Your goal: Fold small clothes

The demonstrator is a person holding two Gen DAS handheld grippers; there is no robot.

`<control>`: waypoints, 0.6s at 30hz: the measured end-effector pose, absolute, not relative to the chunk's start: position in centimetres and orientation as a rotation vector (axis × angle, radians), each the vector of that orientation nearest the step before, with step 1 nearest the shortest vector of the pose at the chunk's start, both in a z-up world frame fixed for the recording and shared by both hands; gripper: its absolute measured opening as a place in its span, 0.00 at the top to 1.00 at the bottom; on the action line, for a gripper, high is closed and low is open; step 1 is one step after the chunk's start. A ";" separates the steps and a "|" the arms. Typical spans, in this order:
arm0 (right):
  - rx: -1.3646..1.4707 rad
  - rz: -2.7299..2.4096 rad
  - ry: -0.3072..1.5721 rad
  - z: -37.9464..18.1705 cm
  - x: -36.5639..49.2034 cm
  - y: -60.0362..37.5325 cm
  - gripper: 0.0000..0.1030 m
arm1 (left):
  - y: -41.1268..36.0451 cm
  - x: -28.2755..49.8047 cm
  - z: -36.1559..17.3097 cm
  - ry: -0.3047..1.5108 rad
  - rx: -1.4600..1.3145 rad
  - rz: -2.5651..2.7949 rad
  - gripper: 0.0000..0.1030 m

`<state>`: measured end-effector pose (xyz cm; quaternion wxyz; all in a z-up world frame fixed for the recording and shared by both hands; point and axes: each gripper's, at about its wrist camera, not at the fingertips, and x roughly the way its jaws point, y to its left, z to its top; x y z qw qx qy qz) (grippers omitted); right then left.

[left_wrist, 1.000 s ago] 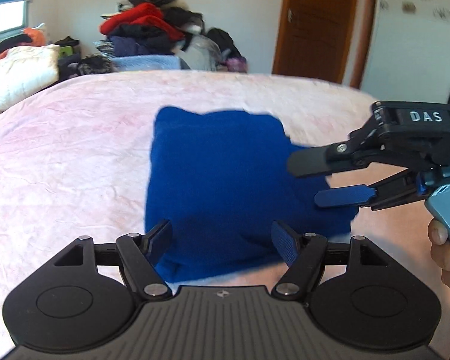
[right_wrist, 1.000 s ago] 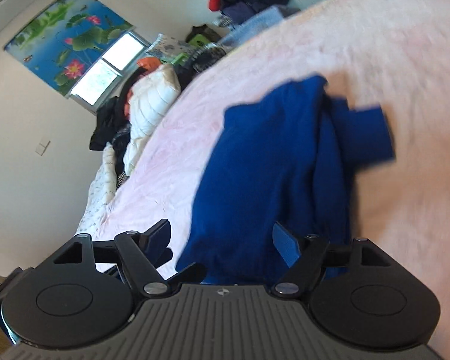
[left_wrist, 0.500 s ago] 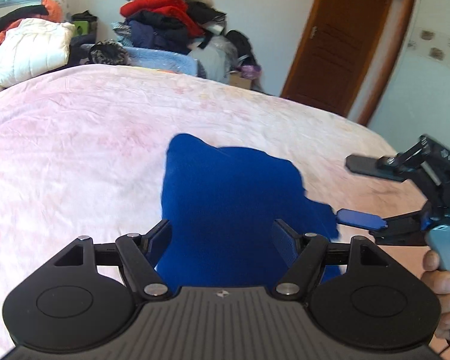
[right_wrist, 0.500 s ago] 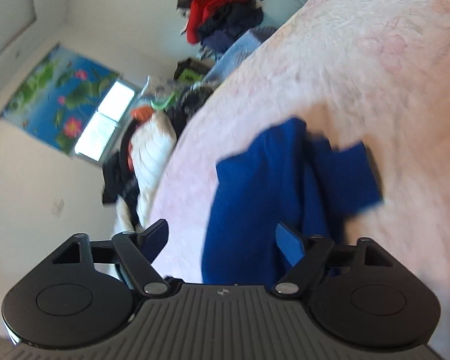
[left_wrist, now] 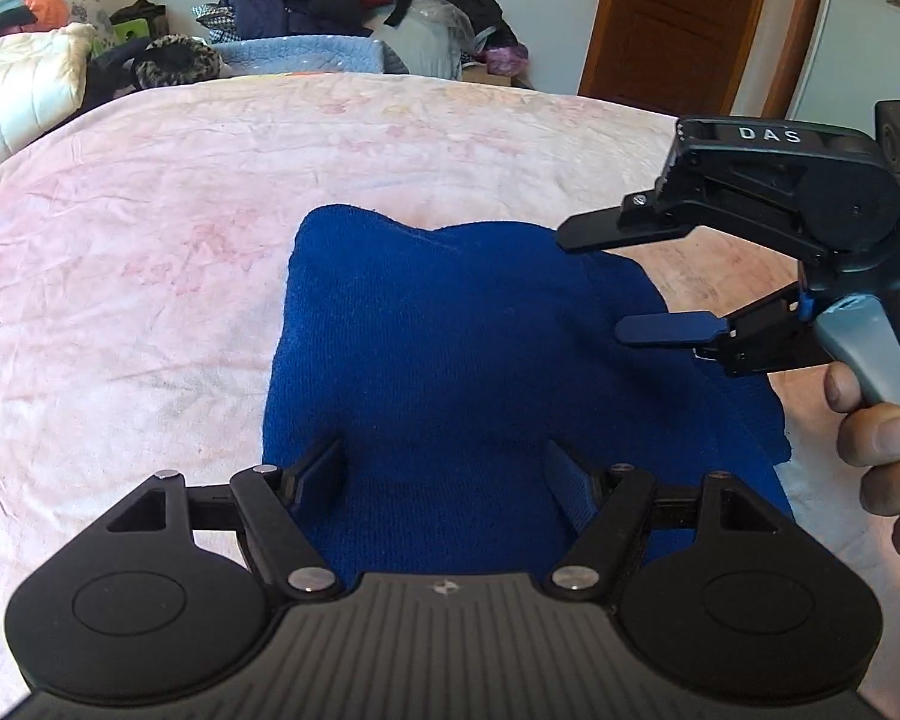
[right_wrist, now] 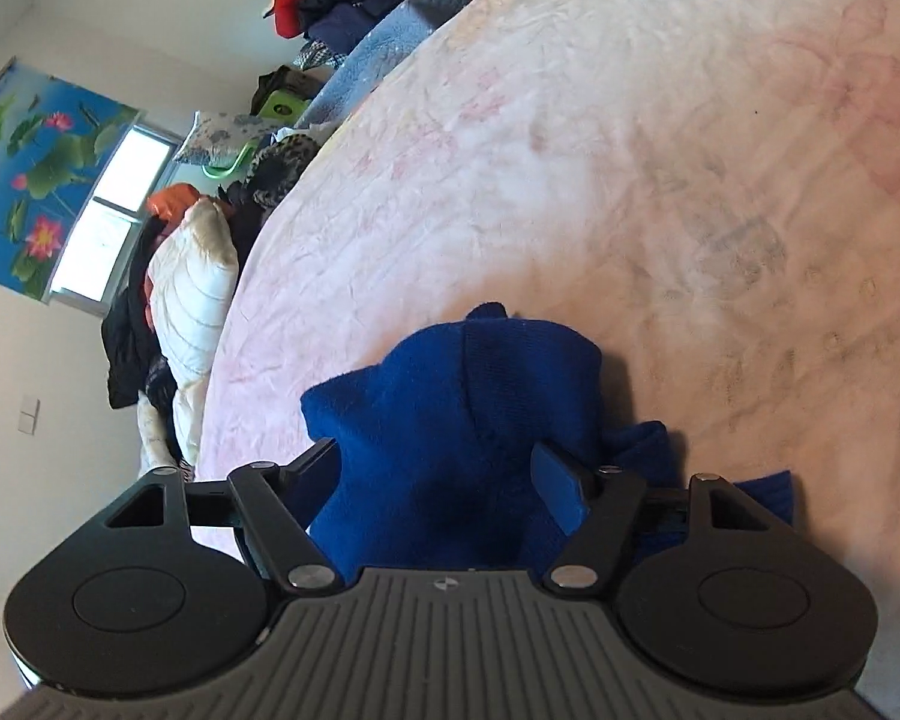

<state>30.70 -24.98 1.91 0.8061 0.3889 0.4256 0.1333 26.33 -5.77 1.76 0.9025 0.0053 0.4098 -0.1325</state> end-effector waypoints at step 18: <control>0.630 0.312 1.000 2.9 24.7 -25.9 0.46 | 0.9 24.3 2.8 0.865 -0.218 -0.208 0.28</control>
